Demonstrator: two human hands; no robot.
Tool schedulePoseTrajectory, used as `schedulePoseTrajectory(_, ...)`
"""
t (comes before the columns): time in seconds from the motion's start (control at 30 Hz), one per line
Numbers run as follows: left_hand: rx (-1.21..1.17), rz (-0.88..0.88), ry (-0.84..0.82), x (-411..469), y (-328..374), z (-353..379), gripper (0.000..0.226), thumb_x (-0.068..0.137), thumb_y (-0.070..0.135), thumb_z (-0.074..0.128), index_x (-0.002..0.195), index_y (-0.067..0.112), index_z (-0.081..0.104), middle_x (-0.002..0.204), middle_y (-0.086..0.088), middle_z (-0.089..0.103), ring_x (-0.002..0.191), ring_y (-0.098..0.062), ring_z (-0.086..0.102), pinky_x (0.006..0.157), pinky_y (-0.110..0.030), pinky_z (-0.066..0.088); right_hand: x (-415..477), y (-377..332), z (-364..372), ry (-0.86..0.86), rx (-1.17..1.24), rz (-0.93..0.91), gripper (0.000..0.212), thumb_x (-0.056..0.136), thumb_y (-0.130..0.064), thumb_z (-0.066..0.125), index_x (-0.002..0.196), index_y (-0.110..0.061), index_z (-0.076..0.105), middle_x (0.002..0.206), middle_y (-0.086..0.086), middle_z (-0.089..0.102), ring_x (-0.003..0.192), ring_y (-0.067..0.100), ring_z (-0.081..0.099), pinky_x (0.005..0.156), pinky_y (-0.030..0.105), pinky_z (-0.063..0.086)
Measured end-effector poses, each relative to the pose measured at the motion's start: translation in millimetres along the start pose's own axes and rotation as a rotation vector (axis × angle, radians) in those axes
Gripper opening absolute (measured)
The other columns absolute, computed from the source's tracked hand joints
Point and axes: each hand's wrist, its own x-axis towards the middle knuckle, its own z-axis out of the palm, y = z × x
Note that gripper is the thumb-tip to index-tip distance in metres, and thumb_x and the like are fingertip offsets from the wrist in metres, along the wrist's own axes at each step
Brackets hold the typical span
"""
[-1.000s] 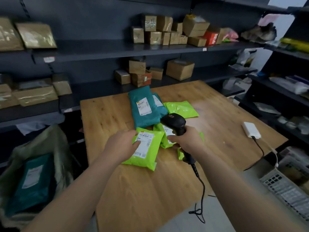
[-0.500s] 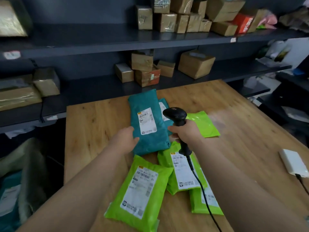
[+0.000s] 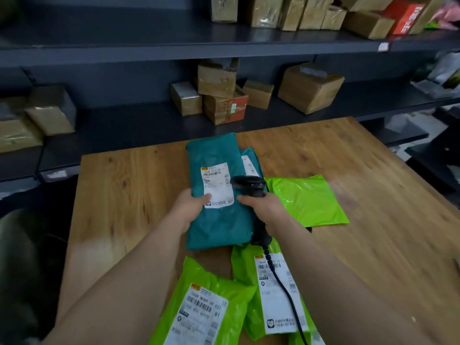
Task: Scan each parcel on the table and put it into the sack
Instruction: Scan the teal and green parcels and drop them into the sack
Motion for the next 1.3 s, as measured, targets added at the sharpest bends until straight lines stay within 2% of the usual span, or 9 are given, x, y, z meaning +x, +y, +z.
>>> schedulePoseTrajectory(0.27, -0.316, 0.116, -0.020, -87.3, 49.3, -4.3, 0.040, 0.082, 0.000, 0.070, 0.115, 0.019, 0.057, 0.106, -0.003, 0.072, 0.092, -0.023, 0.071, 0.072, -0.037, 0.058, -50.3, -22.3, -39.7, -0.096, 0.026, -0.190, 0.023, 0.077, -0.012, 0.080, 0.098, -0.010, 0.069, 0.100, 0.010, 0.073, 0.093, 0.025, 0.068, 0.087, 0.042, 0.056)
schedulePoseTrajectory(0.4, -0.455, 0.120, -0.093, -150.7, 53.8, 1.1, 0.036, 0.081, 0.018, 0.073, 0.115, 0.013, 0.064, 0.107, -0.007, 0.074, 0.095, -0.025, 0.072, 0.073, -0.037, 0.060, -97.1, -23.4, -71.6, -0.133, -0.067, -0.321, 0.018, 0.077, -0.012, 0.080, 0.092, -0.013, 0.069, 0.092, 0.006, 0.073, 0.087, 0.023, 0.068, 0.080, 0.038, 0.055)
schedulePoseTrajectory(0.5, -0.430, 0.140, 0.003, -188.3, 43.8, 13.5, 0.035, 0.080, 0.005, 0.072, 0.113, 0.011, 0.063, 0.103, -0.008, 0.074, 0.088, -0.025, 0.073, 0.064, -0.034, 0.060, -130.2, -22.3, -96.4, -0.177, -0.113, -0.393, 0.015, 0.080, -0.010, 0.077, 0.093, -0.009, 0.068, 0.087, 0.007, 0.072, 0.078, 0.019, 0.067, 0.070, 0.032, 0.056)
schedulePoseTrajectory(0.6, -0.407, 0.168, 0.106, -217.3, 24.4, 23.7, 0.040, 0.080, 0.000, 0.072, 0.115, 0.012, 0.061, 0.106, -0.008, 0.074, 0.091, -0.028, 0.072, 0.070, -0.039, 0.060, -159.0, -26.0, -119.5, -0.227, -0.161, -0.474, 0.008, 0.086, -0.008, 0.071, 0.088, -0.006, 0.064, 0.068, 0.004, 0.062, 0.054, 0.008, 0.060, 0.046, 0.016, 0.044)
schedulePoseTrajectory(0.7, -0.424, 0.218, 0.190, -237.9, 4.7, 36.5, 0.040, 0.078, -0.005, 0.072, 0.112, 0.013, 0.061, 0.105, -0.007, 0.073, 0.090, -0.027, 0.072, 0.073, -0.041, 0.058, -183.6, -28.9, -136.5, -0.277, -0.237, -0.509, 0.017, 0.087, -0.013, 0.070, 0.075, -0.010, 0.059, 0.062, 0.006, 0.057, 0.043, 0.010, 0.048, 0.040, 0.016, 0.038)
schedulePoseTrajectory(0.87, -0.495, 0.223, 0.238, -258.6, -19.8, 58.6, 0.038, 0.078, -0.011, 0.068, 0.101, 0.019, 0.061, 0.093, 0.000, 0.075, 0.078, -0.021, 0.073, 0.059, -0.033, 0.058, -216.2, -29.0, -149.9, -0.354, -0.383, -0.500, 0.022, 0.084, -0.017, 0.072, 0.068, -0.008, 0.059, 0.048, -0.003, 0.057, 0.039, 0.010, 0.046, 0.039, 0.020, 0.039)
schedulePoseTrajectory(1.0, -0.510, 0.230, 0.252, -264.0, -30.8, 67.5, 0.037, 0.079, -0.011, 0.067, 0.101, 0.019, 0.061, 0.097, -0.003, 0.074, 0.084, -0.026, 0.072, 0.068, -0.039, 0.058, -230.7, -26.0, -154.7, -0.393, -0.430, -0.469, 0.022, 0.083, -0.017, 0.073, 0.068, -0.007, 0.059, 0.053, 0.003, 0.057, 0.040, 0.013, 0.046, 0.040, 0.024, 0.039)
schedulePoseTrajectory(1.17, -0.503, 0.224, 0.279, -265.3, -40.4, 71.8, 0.039, 0.079, -0.008, 0.069, 0.100, 0.023, 0.060, 0.094, 0.002, 0.074, 0.080, -0.021, 0.073, 0.059, -0.034, 0.058, -239.6, -23.1, -163.2, -0.406, -0.457, -0.447, 0.020, 0.082, -0.018, 0.073, 0.072, -0.006, 0.061, 0.052, 0.003, 0.058, 0.042, 0.015, 0.048, 0.043, 0.026, 0.040)
schedulePoseTrajectory(1.3, -0.477, 0.215, 0.291, -263.9, -44.9, 72.2, 0.040, 0.078, -0.007, 0.070, 0.103, 0.022, 0.060, 0.100, -0.002, 0.073, 0.086, -0.026, 0.072, 0.067, -0.039, 0.058, -244.6, -21.7, -169.0, -0.411, -0.485, -0.435, 0.023, 0.082, -0.020, 0.073, 0.068, -0.008, 0.059, 0.048, 0.000, 0.056, 0.039, 0.013, 0.047, 0.042, 0.025, 0.040)
